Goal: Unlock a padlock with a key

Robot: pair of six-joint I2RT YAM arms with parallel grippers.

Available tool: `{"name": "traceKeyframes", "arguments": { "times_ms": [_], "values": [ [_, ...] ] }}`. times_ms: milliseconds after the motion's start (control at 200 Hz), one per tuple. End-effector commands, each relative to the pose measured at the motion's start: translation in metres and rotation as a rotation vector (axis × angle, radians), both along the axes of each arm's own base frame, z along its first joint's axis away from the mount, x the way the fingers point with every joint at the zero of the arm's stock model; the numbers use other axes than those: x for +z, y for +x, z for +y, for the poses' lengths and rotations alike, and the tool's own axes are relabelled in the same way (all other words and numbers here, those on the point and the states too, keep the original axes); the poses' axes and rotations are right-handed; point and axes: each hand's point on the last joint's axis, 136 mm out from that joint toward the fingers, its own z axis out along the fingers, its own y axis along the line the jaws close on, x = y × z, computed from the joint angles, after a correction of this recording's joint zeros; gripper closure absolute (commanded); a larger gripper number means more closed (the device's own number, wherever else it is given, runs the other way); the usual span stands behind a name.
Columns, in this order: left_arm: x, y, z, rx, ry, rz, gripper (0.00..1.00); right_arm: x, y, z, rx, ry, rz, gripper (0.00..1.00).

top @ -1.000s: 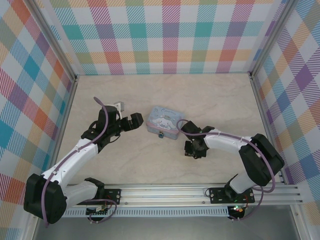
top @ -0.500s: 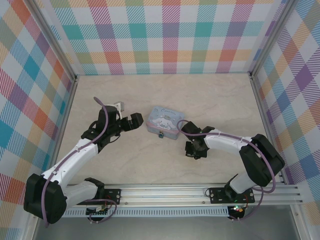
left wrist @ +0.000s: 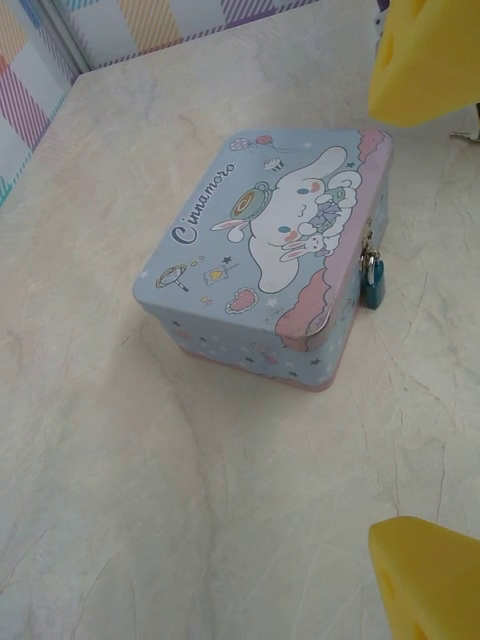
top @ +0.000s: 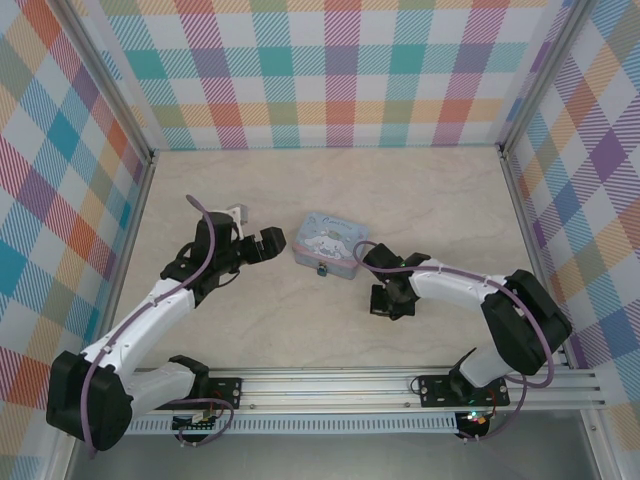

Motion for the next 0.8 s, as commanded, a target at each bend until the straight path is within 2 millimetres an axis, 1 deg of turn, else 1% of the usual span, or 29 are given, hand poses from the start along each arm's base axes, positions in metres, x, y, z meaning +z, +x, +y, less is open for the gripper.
{"name": "traceKeyframes", "arguments": {
  "times_ms": [0,130,240,330,440,525,670,795],
  "values": [
    [0.009,-0.004,0.002,-0.014,0.000,-0.026,0.00,0.007,-0.004,-0.008,0.061,-0.027,-0.019,1.00],
    [0.016,-0.008,-0.002,-0.032,-0.036,-0.027,0.00,0.026,0.009,0.001,0.132,0.036,-0.130,1.00],
    [0.021,-0.013,-0.011,-0.064,-0.098,-0.010,0.00,0.044,0.020,0.011,0.202,0.094,-0.236,1.00],
    [0.027,-0.017,-0.021,-0.094,-0.162,0.005,0.01,0.064,0.030,0.021,0.264,0.151,-0.341,1.00],
    [0.036,-0.019,-0.032,-0.119,-0.264,0.015,0.03,0.095,0.040,0.038,0.351,0.251,-0.494,1.00],
    [0.043,-0.021,-0.042,-0.139,-0.343,0.024,0.05,0.127,0.046,0.053,0.439,0.339,-0.634,1.00],
    [0.057,-0.022,-0.056,-0.169,-0.446,0.038,0.08,0.176,0.044,0.075,0.596,0.458,-0.827,1.00],
    [0.073,-0.023,-0.071,-0.209,-0.527,0.043,0.17,0.204,0.042,0.088,0.715,0.492,-0.924,1.00]
  ]
}}
